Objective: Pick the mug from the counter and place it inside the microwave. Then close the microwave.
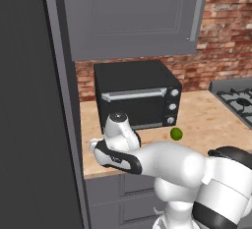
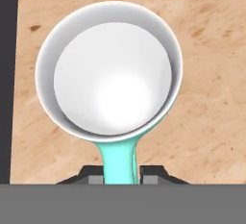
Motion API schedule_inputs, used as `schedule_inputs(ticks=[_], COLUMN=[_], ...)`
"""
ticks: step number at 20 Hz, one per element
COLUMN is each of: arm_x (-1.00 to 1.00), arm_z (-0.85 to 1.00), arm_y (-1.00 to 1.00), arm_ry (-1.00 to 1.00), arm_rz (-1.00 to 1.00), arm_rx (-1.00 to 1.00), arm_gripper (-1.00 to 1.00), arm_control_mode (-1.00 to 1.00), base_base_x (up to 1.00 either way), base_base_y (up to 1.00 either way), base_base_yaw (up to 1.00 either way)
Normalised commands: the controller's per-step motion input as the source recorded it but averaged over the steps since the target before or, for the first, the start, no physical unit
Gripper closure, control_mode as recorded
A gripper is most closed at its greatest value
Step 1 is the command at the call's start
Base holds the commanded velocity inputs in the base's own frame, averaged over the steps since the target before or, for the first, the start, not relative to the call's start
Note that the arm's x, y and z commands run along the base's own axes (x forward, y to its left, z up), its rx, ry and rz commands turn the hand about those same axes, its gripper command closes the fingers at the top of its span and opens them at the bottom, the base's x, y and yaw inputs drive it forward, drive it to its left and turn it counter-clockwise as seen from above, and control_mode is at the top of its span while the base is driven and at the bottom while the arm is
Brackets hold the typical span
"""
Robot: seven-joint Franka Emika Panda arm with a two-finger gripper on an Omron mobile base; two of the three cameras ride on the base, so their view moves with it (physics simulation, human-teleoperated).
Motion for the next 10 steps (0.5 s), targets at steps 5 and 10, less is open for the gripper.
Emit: schedule_inputs(ticks=[5,10], arm_x=[0.0,0.0], arm_z=[0.0,0.0], arm_y=[0.0,0.0], arm_ry=[0.0,0.0], arm_rz=[0.0,0.0], arm_rx=[0.0,0.0], arm_gripper=[1.0,1.0], arm_control_mode=[-1.0,-1.0], base_base_x=[0.0,0.0], base_base_y=[0.0,0.0], base_base_yaw=[0.0,0.0])
